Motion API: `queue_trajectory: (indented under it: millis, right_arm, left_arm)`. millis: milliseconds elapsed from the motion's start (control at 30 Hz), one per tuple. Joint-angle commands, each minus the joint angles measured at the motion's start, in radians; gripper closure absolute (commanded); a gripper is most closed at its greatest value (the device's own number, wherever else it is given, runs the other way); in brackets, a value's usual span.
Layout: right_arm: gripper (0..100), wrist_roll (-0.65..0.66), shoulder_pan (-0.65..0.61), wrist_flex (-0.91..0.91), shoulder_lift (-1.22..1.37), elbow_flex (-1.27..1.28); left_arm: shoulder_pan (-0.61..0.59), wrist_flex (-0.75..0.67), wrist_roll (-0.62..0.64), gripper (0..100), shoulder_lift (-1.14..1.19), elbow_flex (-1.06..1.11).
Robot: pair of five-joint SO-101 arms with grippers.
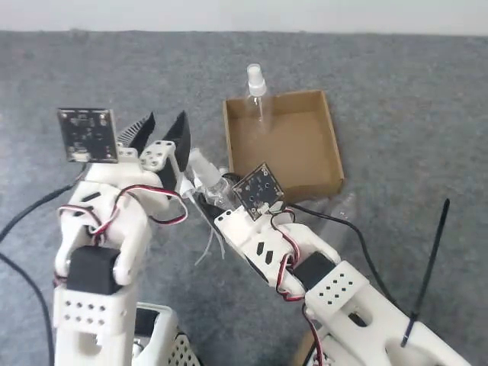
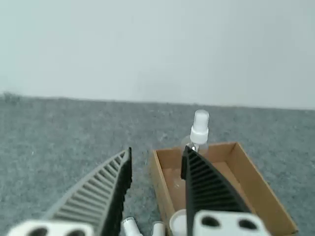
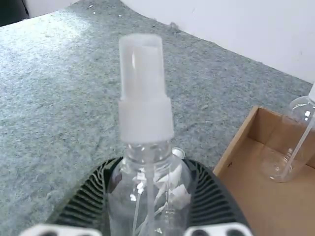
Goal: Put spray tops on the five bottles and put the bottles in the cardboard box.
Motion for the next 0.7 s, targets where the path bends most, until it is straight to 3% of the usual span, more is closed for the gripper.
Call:
queue_trajectory:
  millis: [0, 167, 433, 667]
  right_arm:
    - [99.3, -0.012, 0.010, -0.016, -0.038, -0.008]
    - [99.3, -0.012, 0.010, -0.019, -0.038, -0.008]
    - [99.3, -0.012, 0.008, -0.015, -0.038, -0.009]
    - [99.3, -0.012, 0.010, -0.015, -0.038, -0.009]
  left_arm:
    - [0.006, -0.038, -0.020, 84, -0.003, 0.039]
    - [0.015, -0.041, -0.055, 88, -0.003, 0.085]
    - [0.172, -0.034, -0.110, 89, -0.005, 0.140]
    - [0.147, -0.003, -0.110, 89, -0.014, 0.099]
